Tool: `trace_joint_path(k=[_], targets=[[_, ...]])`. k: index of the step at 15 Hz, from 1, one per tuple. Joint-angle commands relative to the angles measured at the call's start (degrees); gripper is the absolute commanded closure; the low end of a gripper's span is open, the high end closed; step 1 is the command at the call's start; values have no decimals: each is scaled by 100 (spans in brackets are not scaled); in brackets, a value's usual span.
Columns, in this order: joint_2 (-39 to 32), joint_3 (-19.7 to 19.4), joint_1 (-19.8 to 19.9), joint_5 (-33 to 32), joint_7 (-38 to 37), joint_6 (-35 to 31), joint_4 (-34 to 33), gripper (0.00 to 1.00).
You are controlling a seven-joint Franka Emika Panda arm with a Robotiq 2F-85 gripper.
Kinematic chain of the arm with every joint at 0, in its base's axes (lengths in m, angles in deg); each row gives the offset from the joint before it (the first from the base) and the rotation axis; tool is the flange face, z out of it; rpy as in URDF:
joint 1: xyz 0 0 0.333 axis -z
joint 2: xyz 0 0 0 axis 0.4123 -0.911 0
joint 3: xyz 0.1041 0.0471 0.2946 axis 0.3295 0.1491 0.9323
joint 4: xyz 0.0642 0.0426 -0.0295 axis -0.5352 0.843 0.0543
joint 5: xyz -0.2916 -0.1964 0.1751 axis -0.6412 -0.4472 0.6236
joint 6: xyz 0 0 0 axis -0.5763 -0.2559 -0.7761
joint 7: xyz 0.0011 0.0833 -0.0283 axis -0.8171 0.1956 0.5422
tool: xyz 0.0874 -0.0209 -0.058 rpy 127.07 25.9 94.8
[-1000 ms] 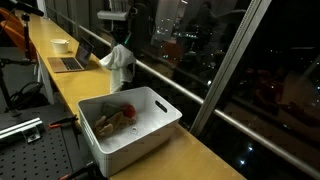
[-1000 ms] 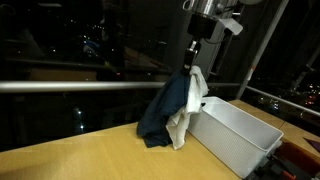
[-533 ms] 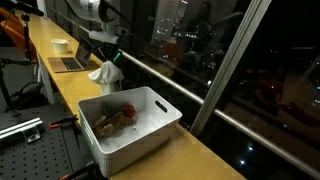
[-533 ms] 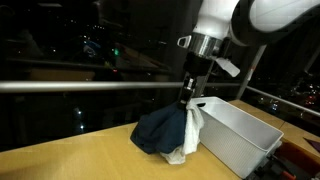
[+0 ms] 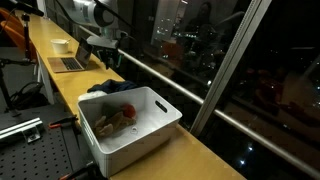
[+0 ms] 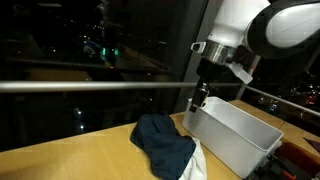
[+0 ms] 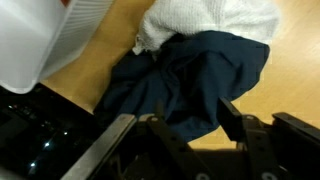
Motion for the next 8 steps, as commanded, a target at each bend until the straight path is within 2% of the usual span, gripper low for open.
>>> trace_joint_path(k=[1, 3, 8], targets=[[1084, -301, 328, 101, 311, -279, 835, 11], [1433, -503, 558, 100, 514, -309, 1043, 0], [1643, -1015, 1034, 94, 1081, -489, 1226, 0]])
